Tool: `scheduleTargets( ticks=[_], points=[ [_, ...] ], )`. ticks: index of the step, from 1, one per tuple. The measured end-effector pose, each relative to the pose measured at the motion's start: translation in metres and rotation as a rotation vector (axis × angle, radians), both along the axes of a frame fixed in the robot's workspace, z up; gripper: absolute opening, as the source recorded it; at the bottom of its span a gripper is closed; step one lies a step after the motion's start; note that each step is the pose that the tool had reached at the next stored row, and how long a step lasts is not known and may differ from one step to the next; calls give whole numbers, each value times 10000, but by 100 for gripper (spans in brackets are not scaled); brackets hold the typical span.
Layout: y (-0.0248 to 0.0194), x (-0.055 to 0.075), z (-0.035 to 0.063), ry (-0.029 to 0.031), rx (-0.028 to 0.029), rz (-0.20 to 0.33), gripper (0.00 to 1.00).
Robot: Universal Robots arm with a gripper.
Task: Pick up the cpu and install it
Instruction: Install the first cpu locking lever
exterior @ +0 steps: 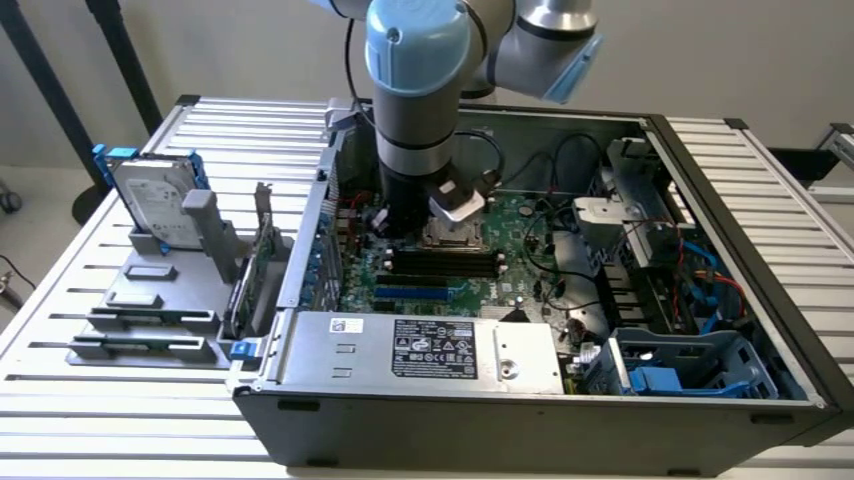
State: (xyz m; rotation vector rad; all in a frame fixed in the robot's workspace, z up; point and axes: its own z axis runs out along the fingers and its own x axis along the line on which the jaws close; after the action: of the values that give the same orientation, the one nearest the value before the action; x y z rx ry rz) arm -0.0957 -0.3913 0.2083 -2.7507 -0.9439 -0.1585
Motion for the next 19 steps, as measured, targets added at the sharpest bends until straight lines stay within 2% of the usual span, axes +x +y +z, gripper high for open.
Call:
scheduleTargets(
  ticks=[2,5,11,14,19],
  points=[
    [39,-2,31,0,-16,3,11],
    [121,-2,87,-1,-64,51,11],
    [251,-5,185,0,-206,226,11],
    [291,-8,233,-1,-293,389,11],
    [333,-14,302,-5,-449,771,11]
  ],
)
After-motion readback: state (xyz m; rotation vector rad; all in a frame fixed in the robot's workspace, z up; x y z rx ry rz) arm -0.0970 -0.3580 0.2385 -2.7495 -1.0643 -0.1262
